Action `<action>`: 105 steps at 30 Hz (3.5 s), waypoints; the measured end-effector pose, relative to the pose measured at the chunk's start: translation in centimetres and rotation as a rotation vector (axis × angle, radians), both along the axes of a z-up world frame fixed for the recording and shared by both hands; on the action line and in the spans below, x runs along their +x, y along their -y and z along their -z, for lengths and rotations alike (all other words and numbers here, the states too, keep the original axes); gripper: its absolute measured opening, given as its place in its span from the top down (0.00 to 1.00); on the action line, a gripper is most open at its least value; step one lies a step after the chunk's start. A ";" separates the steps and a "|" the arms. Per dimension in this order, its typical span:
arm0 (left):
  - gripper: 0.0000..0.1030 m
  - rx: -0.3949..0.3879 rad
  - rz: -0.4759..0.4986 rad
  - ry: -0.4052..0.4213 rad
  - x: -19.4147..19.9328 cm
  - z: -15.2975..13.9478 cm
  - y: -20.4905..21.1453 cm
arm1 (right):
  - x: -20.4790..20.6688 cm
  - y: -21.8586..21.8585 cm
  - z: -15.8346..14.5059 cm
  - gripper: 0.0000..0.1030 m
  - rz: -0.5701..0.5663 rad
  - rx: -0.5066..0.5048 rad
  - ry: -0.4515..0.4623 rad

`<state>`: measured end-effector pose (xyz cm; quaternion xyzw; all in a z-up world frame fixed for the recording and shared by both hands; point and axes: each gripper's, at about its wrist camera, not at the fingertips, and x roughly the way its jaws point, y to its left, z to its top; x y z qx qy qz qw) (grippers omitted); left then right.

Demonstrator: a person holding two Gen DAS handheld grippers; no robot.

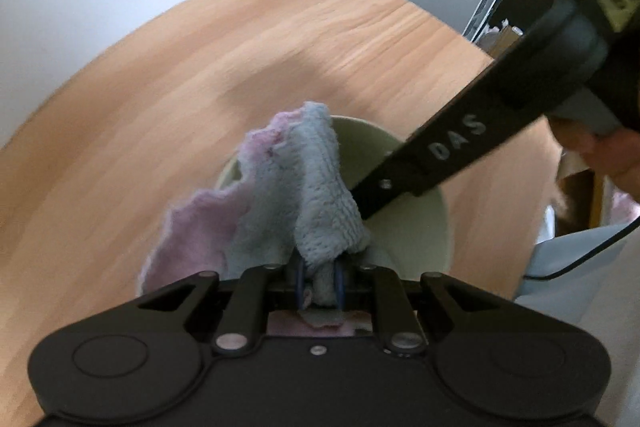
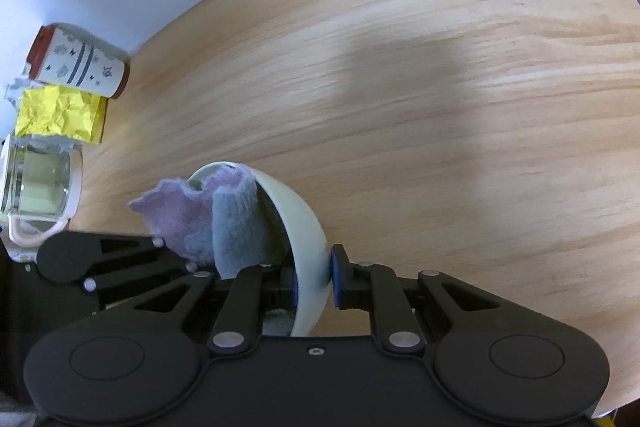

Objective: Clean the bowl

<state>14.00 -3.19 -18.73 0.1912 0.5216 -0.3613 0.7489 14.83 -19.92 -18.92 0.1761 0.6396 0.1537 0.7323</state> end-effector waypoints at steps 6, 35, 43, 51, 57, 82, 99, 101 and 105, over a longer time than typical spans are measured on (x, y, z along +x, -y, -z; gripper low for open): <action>0.87 -0.035 -0.030 0.091 0.1 -0.6 -0.6 | -0.4 -0.3 -0.8 0.82 -0.073 -0.016 0.051; 0.87 -0.184 -0.099 0.102 -0.6 -3.7 -5.1 | 1.0 0.8 -0.6 0.83 0.003 0.005 0.023; 0.87 -0.222 -0.208 0.101 -1.5 -3.7 -8.1 | 1.3 1.3 0.3 0.83 0.034 0.004 0.002; 0.87 -0.225 -0.207 0.111 -1.5 -2.3 -7.4 | 1.5 1.3 1.5 0.85 0.079 0.017 -0.026; 0.85 -0.238 -0.185 0.138 -1.4 -2.1 -7.3 | 1.3 1.5 2.1 0.87 0.112 0.018 -0.042; 0.72 -0.291 -0.094 0.094 -0.6 -2.1 -7.3 | 0.1 -4.0 -0.8 0.40 -0.323 -0.357 0.344; 0.59 -0.150 -0.209 0.092 -0.1 -1.0 -4.0 | 2.5 -6.3 1.0 0.78 -0.784 -0.280 0.414; 0.59 -0.146 -0.225 0.085 0.2 -0.8 -3.8 | 2.9 -6.5 1.4 0.79 -0.786 -0.283 0.405; 0.59 -0.144 -0.248 0.064 0.6 -0.2 -3.7 | 3.8 -6.9 1.9 0.78 -0.801 -0.240 0.356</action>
